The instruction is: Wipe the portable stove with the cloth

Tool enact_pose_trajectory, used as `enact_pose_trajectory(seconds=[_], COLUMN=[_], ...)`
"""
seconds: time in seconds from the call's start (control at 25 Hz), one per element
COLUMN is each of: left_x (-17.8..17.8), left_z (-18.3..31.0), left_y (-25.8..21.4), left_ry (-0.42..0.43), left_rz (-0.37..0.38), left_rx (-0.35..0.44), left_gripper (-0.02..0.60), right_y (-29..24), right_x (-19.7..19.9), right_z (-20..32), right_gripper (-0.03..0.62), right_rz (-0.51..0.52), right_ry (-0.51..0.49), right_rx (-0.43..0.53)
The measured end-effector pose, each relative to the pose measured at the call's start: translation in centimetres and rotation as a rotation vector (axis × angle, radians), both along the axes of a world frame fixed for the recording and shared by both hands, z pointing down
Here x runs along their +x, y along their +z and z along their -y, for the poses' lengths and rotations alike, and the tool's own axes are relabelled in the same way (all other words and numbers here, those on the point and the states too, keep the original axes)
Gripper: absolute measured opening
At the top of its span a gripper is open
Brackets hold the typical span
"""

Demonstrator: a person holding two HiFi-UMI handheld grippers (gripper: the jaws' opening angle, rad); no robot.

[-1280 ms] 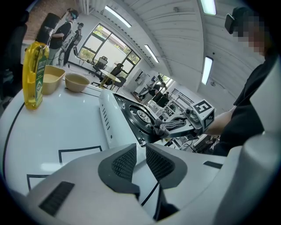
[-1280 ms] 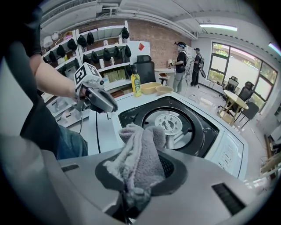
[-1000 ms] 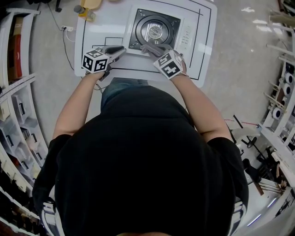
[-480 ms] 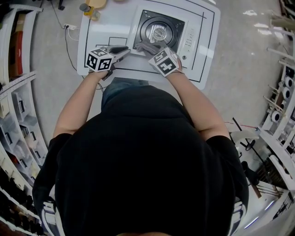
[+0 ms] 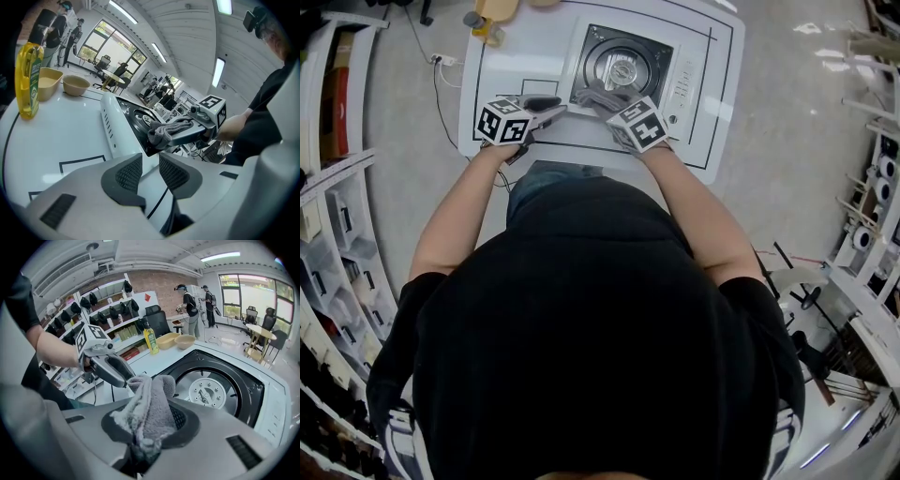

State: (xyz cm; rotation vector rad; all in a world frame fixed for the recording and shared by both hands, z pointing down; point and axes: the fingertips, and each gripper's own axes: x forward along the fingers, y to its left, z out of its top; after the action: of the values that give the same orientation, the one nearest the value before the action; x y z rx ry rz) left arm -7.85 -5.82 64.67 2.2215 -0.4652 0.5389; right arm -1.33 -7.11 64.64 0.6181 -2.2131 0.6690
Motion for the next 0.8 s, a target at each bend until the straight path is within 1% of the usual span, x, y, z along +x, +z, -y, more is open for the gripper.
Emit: enact_pose_trajectory(seconds=[0.2, 0.28, 0.56, 0.8], left_x=[0.5, 0.5, -0.1, -0.7], left_z=[-0.7, -0.9, -1.9, -2.9], left_y=[-0.4, -0.7, -2.7, -6.2], left_ry=[0.042, 0.042, 0.004, -0.054], left_rz=[0.044, 0.059, 0.086, 0.087], left_rx=[0.027, 0.043, 0.09, 0.163], left_gripper=[0.172, 0.177, 0.192, 0.192], right_y=[-1.8, -2.7, -7.4, -12.1], right_x=[1.1, 1.9, 6.3, 11.2], right_z=[0.0, 0.1, 0.6, 0.3], right_gripper=[0.112, 0.112, 0.114, 0.114], right_rz=[0.08, 0.098, 0.15, 0.184], right_ry=[0.033, 0.05, 0.145, 0.245], right_rx=[0.001, 0.013, 0.087, 0.16])
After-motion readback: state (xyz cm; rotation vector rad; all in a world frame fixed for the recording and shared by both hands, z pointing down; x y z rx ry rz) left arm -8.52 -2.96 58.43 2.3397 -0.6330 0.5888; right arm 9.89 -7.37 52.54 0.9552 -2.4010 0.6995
